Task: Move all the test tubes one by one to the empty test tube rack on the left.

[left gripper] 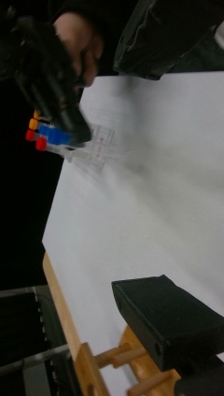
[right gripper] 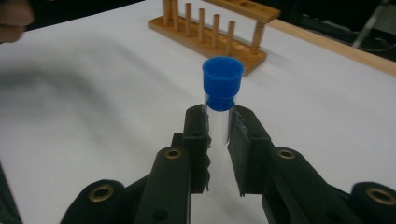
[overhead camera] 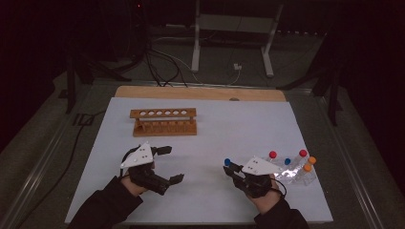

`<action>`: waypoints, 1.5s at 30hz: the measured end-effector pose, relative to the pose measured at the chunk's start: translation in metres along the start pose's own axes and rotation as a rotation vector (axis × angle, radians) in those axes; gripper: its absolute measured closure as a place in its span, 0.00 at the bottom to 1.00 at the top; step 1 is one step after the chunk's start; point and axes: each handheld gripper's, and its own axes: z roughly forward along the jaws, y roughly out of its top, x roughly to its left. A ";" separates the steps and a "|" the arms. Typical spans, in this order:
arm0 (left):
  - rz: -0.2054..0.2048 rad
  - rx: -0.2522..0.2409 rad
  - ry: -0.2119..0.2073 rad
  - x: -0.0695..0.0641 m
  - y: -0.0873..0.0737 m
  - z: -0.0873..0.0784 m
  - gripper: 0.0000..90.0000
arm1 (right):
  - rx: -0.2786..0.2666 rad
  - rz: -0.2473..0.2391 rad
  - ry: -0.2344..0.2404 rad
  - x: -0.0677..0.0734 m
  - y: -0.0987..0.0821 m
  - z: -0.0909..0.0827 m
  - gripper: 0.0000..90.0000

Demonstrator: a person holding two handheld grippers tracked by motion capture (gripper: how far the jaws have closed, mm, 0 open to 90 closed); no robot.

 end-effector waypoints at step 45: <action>0.123 0.071 -0.166 -0.024 0.036 0.097 0.72 | -0.014 -0.015 0.062 0.010 0.007 0.004 0.85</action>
